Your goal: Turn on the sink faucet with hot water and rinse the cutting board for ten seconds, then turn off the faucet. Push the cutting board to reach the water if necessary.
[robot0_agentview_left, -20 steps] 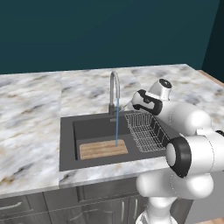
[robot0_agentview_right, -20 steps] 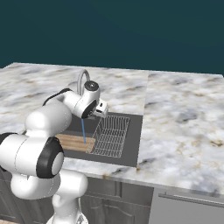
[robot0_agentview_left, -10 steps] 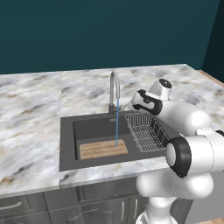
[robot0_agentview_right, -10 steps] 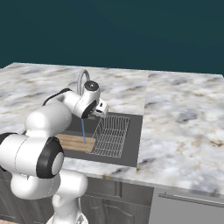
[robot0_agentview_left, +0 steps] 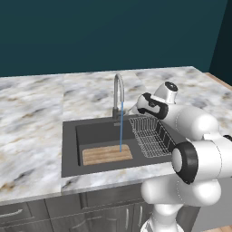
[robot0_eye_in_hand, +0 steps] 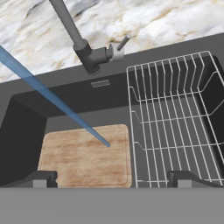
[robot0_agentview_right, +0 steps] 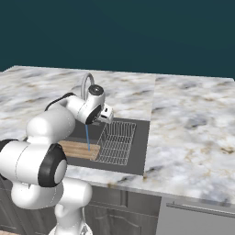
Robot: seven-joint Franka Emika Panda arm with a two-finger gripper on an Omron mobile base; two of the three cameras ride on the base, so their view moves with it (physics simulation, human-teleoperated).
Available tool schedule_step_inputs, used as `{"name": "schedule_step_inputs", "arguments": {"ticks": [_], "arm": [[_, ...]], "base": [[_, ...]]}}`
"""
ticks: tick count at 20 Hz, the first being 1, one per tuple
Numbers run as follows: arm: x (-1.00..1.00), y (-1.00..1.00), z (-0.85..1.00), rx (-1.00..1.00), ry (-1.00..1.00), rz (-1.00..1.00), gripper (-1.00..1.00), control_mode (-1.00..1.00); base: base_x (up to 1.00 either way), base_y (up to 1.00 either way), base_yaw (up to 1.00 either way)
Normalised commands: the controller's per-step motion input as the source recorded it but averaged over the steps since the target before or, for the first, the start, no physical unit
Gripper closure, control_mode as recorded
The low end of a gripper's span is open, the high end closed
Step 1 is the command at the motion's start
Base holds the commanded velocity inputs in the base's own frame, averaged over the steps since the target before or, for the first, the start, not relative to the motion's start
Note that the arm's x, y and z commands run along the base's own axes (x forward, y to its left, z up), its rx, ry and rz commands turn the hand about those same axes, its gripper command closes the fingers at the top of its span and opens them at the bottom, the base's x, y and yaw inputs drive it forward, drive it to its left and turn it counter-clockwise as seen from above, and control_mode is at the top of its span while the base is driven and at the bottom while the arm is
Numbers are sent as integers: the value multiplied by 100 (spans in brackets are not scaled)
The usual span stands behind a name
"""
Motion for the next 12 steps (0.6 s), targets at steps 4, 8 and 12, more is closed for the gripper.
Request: {"name": "schedule_step_inputs", "arguments": {"ticks": [4,8,12], "arm": [[0,0,0,0,0,0,-100,-100],[0,0,0,0,0,0,-100,-100],[0,0,0,0,0,0,-100,-100]], "base": [[0,0,0],[0,0,0],[0,0,0]]}}
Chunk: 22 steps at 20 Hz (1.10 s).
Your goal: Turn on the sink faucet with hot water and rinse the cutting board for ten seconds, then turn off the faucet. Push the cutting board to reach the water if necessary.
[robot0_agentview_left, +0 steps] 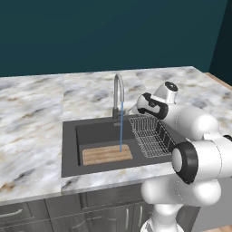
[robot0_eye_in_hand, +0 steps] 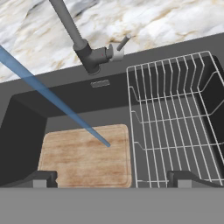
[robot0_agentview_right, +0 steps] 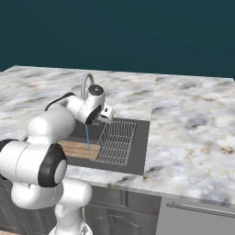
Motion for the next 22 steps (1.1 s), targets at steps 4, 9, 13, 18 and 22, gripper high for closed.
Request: {"name": "schedule_step_inputs", "arguments": {"ticks": [4,9,13,18,22], "arm": [[0,0,0,0,0,0,-100,-100],[0,-9,0,0,-1,5,-100,-100],[0,-12,0,0,-16,16,-100,-100],[1,-5,0,0,-24,17,-100,-100],[0,-15,0,0,-24,20,-100,-100]], "base": [[0,0,0],[0,0,0],[0,0,0],[0,0,0],[0,0,0]]}}
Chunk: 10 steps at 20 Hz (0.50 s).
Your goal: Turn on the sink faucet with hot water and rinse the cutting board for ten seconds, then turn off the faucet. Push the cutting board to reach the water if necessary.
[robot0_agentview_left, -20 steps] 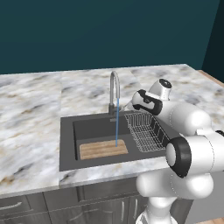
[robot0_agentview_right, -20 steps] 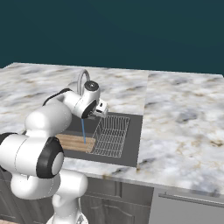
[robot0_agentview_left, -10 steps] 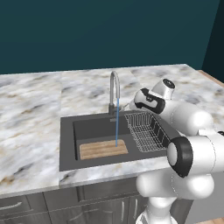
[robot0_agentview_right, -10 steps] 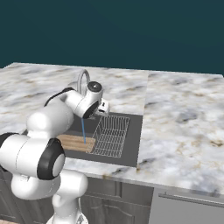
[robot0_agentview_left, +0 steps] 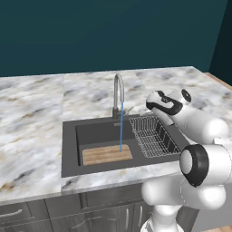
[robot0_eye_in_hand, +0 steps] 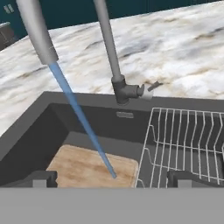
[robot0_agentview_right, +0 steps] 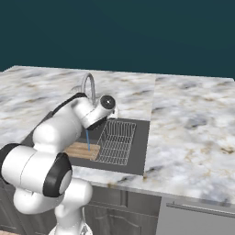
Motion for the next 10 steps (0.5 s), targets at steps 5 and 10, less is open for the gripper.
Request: {"name": "schedule_step_inputs", "arguments": {"ticks": [5,10], "arm": [[12,-21,2,2,-24,20,-100,-100],[21,-27,1,5,-21,20,-100,-100]], "base": [[0,0,0],[0,0,0]]}}
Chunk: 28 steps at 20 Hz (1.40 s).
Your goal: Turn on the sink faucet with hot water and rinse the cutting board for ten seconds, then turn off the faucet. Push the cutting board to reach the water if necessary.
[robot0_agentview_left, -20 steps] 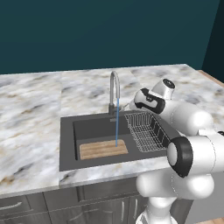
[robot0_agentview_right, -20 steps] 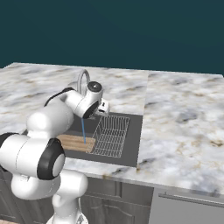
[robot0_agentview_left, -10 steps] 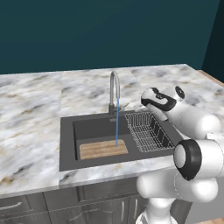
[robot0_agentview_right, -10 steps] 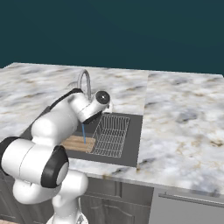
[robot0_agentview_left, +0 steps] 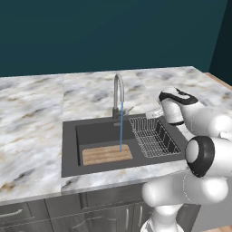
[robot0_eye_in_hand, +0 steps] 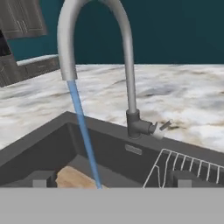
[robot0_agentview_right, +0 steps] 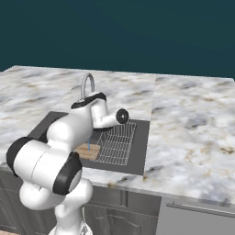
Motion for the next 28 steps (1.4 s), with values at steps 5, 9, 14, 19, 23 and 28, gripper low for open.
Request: {"name": "schedule_step_inputs", "arguments": {"ticks": [5,9,14,19,23,28], "arm": [[30,-1,0,3,-17,9,-100,-100],[39,0,0,3,-13,6,-100,-100],[30,0,0,0,-5,9,-100,-100],[7,0,0,0,0,8,-100,-100],[1,0,0,0,0,8,-100,-100],[8,-23,0,4,0,6,-100,-100]], "base": [[0,0,0],[0,0,0],[0,0,0],[0,0,0],[0,0,0],[0,0,0]]}}
